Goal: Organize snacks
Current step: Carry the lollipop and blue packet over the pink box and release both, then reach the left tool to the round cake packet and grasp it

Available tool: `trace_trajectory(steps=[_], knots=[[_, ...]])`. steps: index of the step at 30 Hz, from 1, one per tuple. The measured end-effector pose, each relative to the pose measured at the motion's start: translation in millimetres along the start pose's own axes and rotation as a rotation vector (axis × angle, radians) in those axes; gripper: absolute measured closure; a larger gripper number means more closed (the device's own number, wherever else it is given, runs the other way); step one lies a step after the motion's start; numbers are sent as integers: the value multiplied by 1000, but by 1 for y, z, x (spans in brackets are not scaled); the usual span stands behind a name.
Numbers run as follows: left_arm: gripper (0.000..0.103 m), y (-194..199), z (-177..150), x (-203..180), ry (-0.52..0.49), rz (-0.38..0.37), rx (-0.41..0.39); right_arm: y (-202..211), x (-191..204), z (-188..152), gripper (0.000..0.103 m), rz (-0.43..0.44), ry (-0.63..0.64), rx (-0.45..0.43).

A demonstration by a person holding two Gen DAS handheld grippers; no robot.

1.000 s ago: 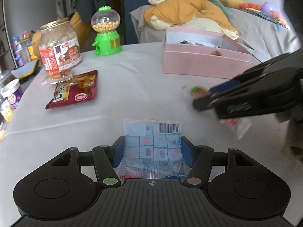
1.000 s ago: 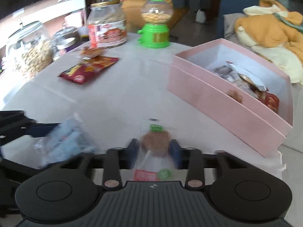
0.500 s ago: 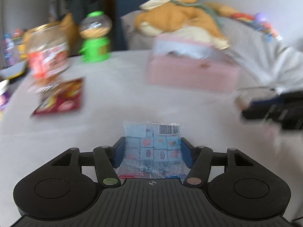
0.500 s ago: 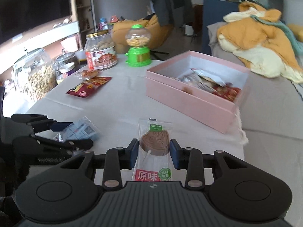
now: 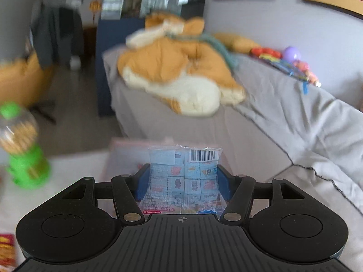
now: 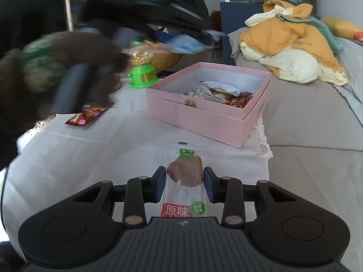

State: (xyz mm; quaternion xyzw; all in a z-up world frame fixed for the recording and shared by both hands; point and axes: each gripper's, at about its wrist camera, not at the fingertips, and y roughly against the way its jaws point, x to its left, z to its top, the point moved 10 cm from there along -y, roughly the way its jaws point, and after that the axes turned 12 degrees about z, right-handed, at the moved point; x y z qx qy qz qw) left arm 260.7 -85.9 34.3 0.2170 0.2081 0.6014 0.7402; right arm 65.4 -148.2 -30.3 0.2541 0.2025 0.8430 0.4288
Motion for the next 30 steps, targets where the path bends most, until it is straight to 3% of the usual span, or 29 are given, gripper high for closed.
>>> trace_trajectory(steps=[2, 4, 6, 8, 14, 18, 26, 28, 29, 30], knots=[[37, -26, -21, 3, -3, 16, 93, -5, -2, 0, 67, -8, -17, 3], [39, -35, -34, 6, -52, 57, 124, -8, -3, -1, 67, -23, -20, 13], [40, -26, -29, 12, -54, 95, 65, -8, -5, -4, 67, -40, -7, 23], [40, -14, -16, 23, 8, 108, 12, -9, -6, -6, 67, -40, -5, 28], [40, 18, 8, 40, 26, 69, -41, -13, -9, 4, 67, -42, -28, 28], [40, 41, -3, 56, 57, 1, -45, -3, -9, 39, 67, -59, -2, -24], [40, 63, -44, 106, 93, 7, -37, -24, -61, 154, 67, -147, -25, -97], [40, 72, -53, 129, 120, 48, -43, -42, -84, 172, 56, -169, -60, -111], [40, 77, -56, 141, 133, 65, -50, -50, -95, 176, 42, -169, -87, -112], [40, 82, -59, 154, 144, 82, -63, -61, -106, 176, 36, -163, -123, -88]])
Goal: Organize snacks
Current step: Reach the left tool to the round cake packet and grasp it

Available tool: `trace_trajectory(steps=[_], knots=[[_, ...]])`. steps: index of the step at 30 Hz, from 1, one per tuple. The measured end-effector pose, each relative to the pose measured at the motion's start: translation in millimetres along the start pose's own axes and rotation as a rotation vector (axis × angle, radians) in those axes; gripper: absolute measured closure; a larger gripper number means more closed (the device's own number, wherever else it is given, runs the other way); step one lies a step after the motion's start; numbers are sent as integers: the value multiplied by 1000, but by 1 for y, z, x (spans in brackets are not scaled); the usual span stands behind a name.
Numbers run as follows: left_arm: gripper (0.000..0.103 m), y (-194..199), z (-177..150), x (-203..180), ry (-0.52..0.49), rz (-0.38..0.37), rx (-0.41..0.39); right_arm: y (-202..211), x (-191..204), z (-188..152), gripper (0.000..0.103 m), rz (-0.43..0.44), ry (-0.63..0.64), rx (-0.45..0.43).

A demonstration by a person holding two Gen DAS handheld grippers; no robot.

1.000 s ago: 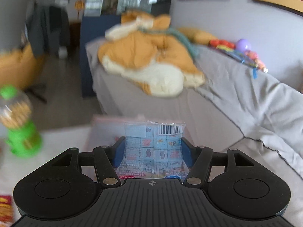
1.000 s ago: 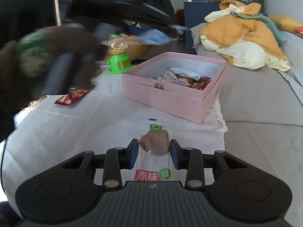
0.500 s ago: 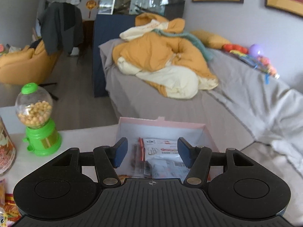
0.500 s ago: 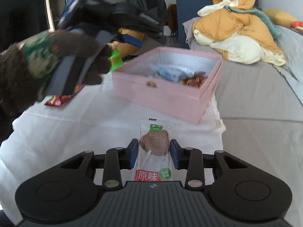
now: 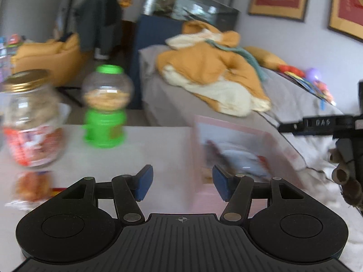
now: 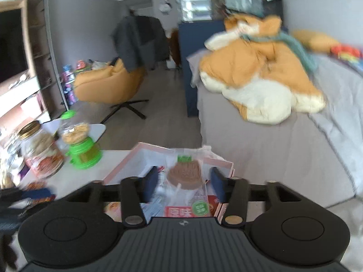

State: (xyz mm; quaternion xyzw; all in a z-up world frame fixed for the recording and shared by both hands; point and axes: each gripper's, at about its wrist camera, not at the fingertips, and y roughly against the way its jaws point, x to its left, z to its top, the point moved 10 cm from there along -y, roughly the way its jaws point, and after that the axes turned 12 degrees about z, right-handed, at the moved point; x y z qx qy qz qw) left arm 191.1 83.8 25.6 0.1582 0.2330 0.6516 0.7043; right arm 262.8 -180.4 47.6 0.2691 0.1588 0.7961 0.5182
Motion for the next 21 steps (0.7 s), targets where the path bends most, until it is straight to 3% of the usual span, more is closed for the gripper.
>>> trace_trajectory(steps=[4, 7, 12, 16, 21], knots=[[40, 10, 1, 74, 68, 135, -92, -32, -18, -13, 34, -22, -67, 64], [40, 9, -5, 142, 227, 275, -110, -45, -2, -18, 34, -63, -44, 68], [40, 14, -23, 208, 373, 340, -122, -68, 102, -13, 33, 33, 124, 79], [40, 31, -24, 228, 406, 365, -156, -105, 211, -32, 29, 210, 235, 200], [40, 45, -36, 252, 422, 435, -162, -155, 305, -63, 28, 348, 253, 295]])
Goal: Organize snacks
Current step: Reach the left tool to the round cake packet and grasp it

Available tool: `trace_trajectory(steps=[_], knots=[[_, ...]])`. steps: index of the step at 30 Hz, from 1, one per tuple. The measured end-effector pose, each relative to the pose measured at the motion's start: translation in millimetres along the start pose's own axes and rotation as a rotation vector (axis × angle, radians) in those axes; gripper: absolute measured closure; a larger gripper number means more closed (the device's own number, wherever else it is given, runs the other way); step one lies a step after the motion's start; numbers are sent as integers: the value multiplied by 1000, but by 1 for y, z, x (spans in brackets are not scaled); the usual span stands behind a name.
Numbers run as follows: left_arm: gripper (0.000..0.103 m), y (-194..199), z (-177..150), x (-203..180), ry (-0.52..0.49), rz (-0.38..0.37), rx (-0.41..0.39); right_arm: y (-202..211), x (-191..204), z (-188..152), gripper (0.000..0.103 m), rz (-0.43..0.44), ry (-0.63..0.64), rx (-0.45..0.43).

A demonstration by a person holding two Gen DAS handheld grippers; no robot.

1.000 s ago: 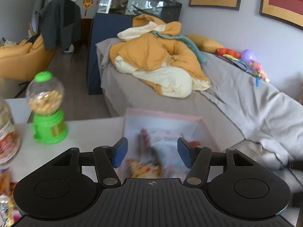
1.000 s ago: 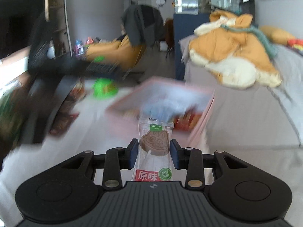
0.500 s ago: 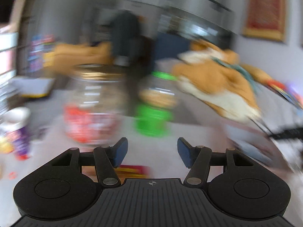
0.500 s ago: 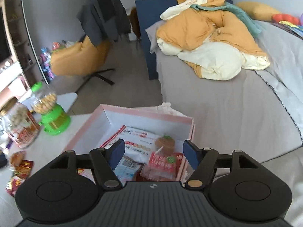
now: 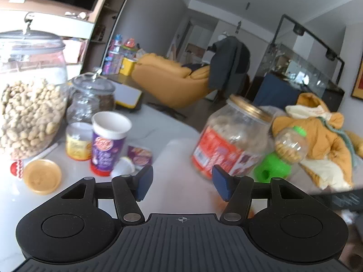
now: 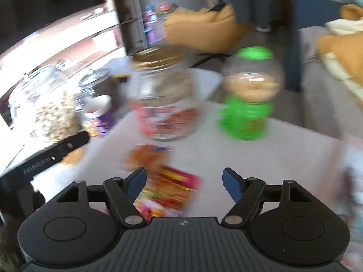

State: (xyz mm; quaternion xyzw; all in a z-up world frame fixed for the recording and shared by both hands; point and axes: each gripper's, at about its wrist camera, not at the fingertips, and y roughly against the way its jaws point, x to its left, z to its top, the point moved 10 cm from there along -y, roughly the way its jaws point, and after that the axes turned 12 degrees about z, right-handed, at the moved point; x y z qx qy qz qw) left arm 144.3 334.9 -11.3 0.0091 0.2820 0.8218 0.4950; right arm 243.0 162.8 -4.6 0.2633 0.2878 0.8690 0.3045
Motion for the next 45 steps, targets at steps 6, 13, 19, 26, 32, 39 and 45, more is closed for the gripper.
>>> trace_trajectory(steps=[6, 13, 19, 26, 32, 39, 45], knots=[[41, -8, -8, 16, 29, 31, 47, -85, 27, 11, 28, -20, -20, 33], [41, -6, -18, -4, -26, -61, 73, -76, 9, -6, 51, -26, -54, 107], [41, 4, -46, -53, -180, -152, 130, -11, -23, -43, 52, -82, -34, 115], [37, 9, -84, -104, -383, -149, 201, 53, -43, -108, 53, -86, -43, 76], [27, 10, -98, -128, -490, -128, 225, 93, -56, -150, 43, -69, -51, 35], [15, 6, -111, -146, -565, -105, 250, 109, -75, -173, 22, -114, -68, -64], [24, 10, -106, -144, -527, -91, 252, 111, -70, -180, 21, -147, -9, -87]])
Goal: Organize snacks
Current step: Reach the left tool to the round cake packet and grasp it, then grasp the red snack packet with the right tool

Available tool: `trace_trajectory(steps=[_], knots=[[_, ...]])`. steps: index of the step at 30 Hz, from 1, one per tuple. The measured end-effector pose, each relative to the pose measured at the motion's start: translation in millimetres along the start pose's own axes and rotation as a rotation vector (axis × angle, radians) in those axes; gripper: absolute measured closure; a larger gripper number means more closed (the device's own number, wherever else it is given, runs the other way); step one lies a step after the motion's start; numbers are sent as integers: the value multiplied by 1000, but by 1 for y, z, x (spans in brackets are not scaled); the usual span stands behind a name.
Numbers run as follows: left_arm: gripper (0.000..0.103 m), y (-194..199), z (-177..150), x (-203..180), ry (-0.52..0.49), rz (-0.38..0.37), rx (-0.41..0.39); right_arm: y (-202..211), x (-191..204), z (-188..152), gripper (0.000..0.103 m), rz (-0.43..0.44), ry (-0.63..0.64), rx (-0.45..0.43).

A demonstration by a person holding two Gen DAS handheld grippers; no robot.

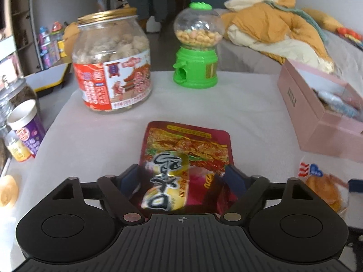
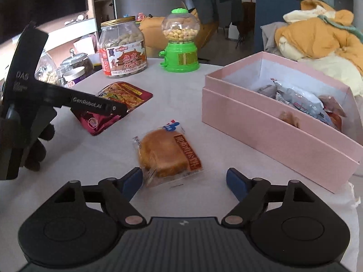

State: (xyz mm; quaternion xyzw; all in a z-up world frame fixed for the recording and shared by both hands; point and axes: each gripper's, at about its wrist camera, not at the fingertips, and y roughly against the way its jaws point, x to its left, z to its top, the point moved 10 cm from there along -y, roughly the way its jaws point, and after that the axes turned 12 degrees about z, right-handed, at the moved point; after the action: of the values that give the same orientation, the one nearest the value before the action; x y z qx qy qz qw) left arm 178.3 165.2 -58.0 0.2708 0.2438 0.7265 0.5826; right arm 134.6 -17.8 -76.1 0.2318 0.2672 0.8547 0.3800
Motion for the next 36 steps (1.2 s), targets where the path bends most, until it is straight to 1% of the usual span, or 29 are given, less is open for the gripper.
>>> trace_trajectory(steps=[1, 2, 4, 6, 9, 11, 14, 15, 16, 17, 18, 19, 21, 22, 23, 24, 26, 28, 29, 31, 32, 33, 34, 36], knots=[[28, 6, 1, 3, 22, 1, -9, 0, 0, 0, 21, -2, 4, 1], [30, 14, 2, 7, 38, 12, -31, -1, 1, 1, 21, 0, 4, 0], [30, 31, 8, 12, 41, 45, -89, 2, 1, 1, 21, 19, -5, -13], [30, 45, 11, 11, 35, 39, -114, 8, -2, 4, 21, 25, -26, -49], [30, 53, 6, 3, 40, -25, -86, 22, -13, 11, 21, 9, -73, -126], [32, 55, 0, -2, 57, -50, -63, 30, -23, 14, 21, -21, -109, -170], [32, 63, -10, -17, 99, -159, -24, 35, -44, 18, 22, -116, -154, -207], [32, 65, -16, -25, 100, -196, -3, 34, -51, 17, 22, -159, -168, -200], [32, 66, -20, -32, 97, -215, 14, 30, -55, 15, 25, -178, -181, -180], [32, 66, -23, -37, 93, -230, 29, 25, -57, 13, 34, -164, -192, -149], [32, 67, -27, -43, 91, -243, 45, 17, -54, 11, 36, -119, -188, -111], [33, 67, -29, -48, 94, -251, 54, 8, -43, 8, 36, -44, -157, -59], [33, 68, -30, -54, 97, -248, 58, 8, -28, 7, 36, 3, -84, -45], [33, 69, -29, -57, 93, -239, 52, 10, -22, 7, 36, 34, -74, -43], [33, 69, -28, -60, 84, -228, 45, 12, -20, 6, 36, 43, -74, -51], [33, 68, -25, -64, 66, -215, 35, 16, -23, 7, 36, 28, -79, -65], [33, 67, -21, -78, -3, -187, 14, 26, -38, 11, 35, -52, -99, -101], [33, 66, -22, -91, -69, -175, 14, 35, -61, 11, 33, -119, -162, -131], [32, 63, -24, -101, -107, -173, 21, 37, -72, 10, 33, -130, -204, -140], [31, 54, -30, -114, -162, -158, 38, 43, -93, 7, 32, -132, -308, -152], [28, 47, -33, -120, -184, -145, 49, 45, -103, 4, 32, -123, -361, -157], [28, 45, -34, -123, -199, -132, 25, 46, -108, 0, 32, -110, -400, -160], [29, 44, -34, -125, -212, -122, 7, 45, -114, -3, 31, -89, -439, -159], [40, 47, -34, -125, -196, -134, -1, 47, -121, -7, 29, -51, -493, -178]])
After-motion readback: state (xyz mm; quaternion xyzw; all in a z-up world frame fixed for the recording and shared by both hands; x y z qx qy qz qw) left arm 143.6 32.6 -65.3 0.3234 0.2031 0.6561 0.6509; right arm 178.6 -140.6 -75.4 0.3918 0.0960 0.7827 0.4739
